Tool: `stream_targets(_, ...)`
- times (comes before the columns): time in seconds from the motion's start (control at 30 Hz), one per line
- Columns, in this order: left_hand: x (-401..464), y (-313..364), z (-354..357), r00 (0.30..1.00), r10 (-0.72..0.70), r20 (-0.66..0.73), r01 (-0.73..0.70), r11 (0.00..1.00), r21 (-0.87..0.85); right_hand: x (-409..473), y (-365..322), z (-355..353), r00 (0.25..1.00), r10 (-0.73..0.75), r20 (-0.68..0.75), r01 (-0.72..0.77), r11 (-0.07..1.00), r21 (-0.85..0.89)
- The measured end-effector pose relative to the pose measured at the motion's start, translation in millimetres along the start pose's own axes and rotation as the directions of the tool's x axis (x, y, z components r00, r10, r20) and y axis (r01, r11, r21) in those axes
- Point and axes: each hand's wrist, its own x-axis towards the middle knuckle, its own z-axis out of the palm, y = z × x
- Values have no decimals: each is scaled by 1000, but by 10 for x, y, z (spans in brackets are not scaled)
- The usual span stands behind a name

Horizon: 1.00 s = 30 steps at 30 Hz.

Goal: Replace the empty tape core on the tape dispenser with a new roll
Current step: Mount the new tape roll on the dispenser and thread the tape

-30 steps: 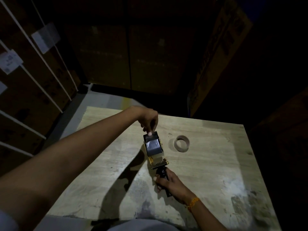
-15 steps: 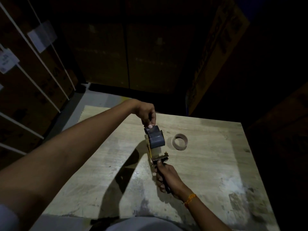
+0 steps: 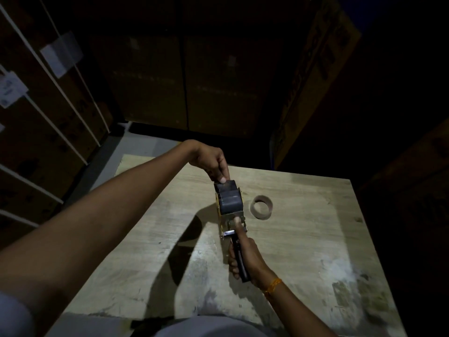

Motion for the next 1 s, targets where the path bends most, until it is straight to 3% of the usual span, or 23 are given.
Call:
stream_targets(0.33, 41, -68, 19, 996, 69, -48, -70, 997, -21, 4, -68, -91, 1000, -16, 4, 16, 998, -58)
stream_targets(0.5, 103, -337, 29, 975, 38, -221, -53, 997, -63, 53, -44, -189, 992, -118, 35, 121, 987, -108)
stream_targets(0.6, 140, -578, 43, 925, -40, -378, 18, 998, -62, 126, -1, -193, 991, -134, -8, 132, 984, -119)
stream_targets(0.7, 157, -838, 138, 881, -144, -450, 133, 990, -55, 289, 75, -180, 980, -182, -81, 162, 964, -209)
stream_targets(1.0, 184, -1447, 783, 853, -359, -378, 369, 928, -49, 822, 408, -169, 957, -283, -62, 214, 835, -507)
